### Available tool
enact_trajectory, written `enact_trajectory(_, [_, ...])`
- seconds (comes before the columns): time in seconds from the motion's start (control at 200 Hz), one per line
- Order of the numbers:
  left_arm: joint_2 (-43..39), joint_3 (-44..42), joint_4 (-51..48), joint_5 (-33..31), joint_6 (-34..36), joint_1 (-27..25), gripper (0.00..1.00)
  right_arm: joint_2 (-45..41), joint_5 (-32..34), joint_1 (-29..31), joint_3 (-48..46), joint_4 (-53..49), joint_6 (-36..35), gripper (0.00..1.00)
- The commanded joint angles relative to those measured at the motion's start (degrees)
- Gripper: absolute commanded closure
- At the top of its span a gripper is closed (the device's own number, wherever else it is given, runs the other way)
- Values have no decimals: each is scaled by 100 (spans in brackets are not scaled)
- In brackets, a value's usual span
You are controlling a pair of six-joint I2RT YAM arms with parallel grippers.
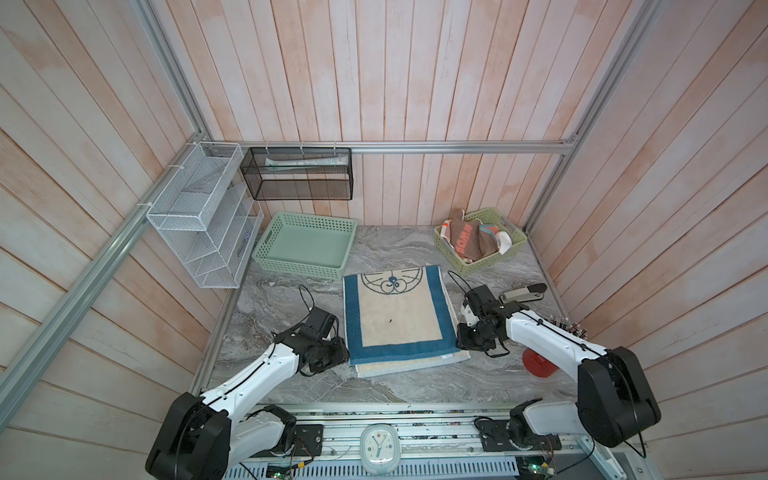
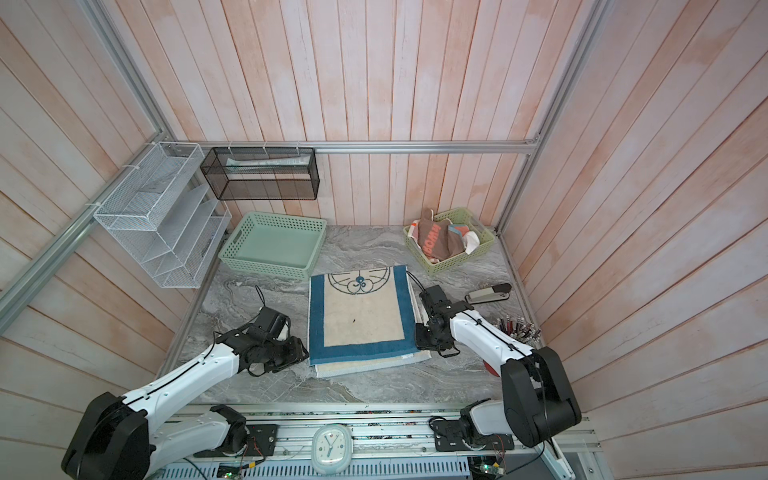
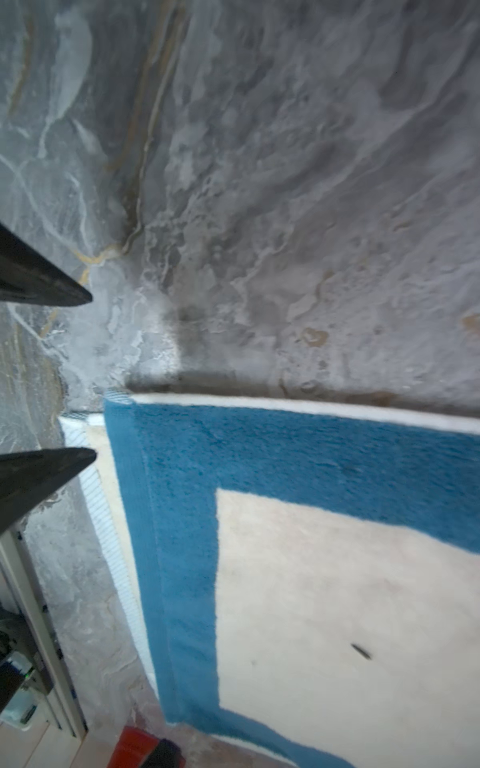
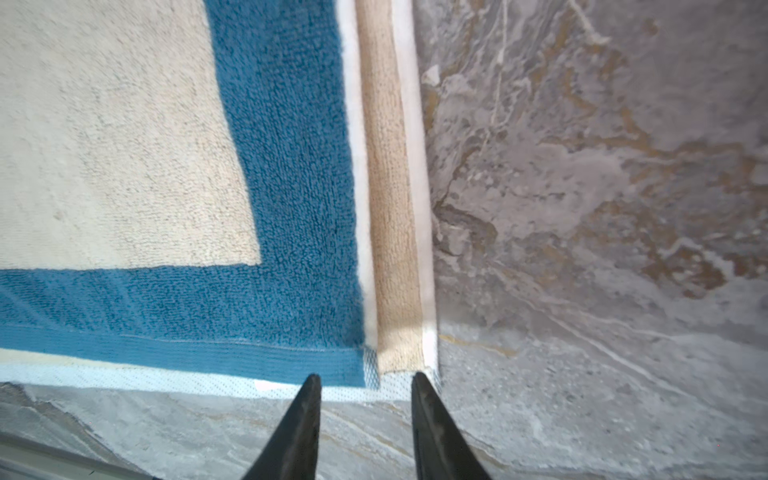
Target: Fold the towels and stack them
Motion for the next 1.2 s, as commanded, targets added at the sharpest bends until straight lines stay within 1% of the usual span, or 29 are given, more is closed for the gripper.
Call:
enact_trajectory(0.0, [-33, -250, 210, 454, -385, -90, 43, 115, -230, -36, -72, 261, -118, 62])
enact_trajectory(0.065, [5, -376, 519, 623, -484, -91, 43, 166, -266, -48, -72, 325, -142, 63])
enact_trajectory(0.225, [285, -426, 1059, 672, -641, -84, 43, 243, -349, -41, -124, 449, -158, 67])
enact_trajectory(0.35, [692, -400, 1537, 722, -681, -91, 44, 274, -394, -41, -164, 553, -165, 73])
enact_trajectory(0.45, [948, -300, 1666, 699, -659, -92, 49, 278, -420, -41, -169, 626, -162, 80])
enact_trajectory(0.52, [975, -214, 1607, 604, -604, -91, 59, 251, -416, -42, -186, 687, -153, 88])
enact_trajectory(0.585, [919, -121, 1486, 508, -561, -92, 74, 196, -380, -48, -171, 719, -145, 93])
enact_trajectory(0.665, [860, 9, 1292, 430, -483, -77, 97, 118, -296, -45, -129, 731, -129, 98])
enact_trajectory(0.685, [860, 37, 1240, 420, -460, -80, 100, 100, -273, -50, -106, 726, -132, 100])
enact_trajectory(0.97, [626, 570, 579, 286, -256, -83, 100, -304, -52, -92, 342, 374, -185, 100])
enact_trajectory(1.075, [596, 629, 491, 245, -213, -83, 100, -346, -38, -119, 326, 230, -116, 100])
enact_trajectory(1.115, [619, 614, 506, 271, -215, -78, 100, -329, -53, -121, 239, 179, -85, 93])
enact_trajectory(1.16, [657, 584, 540, 300, -214, -83, 100, -296, -84, -123, 97, 164, -40, 83])
enact_trajectory(1.165, [662, 583, 541, 303, -214, -83, 100, -287, -93, -120, 54, 163, -29, 81])
enact_trajectory(1.195, [689, 557, 561, 303, -223, -83, 100, -269, -115, -119, -28, 180, -7, 76])
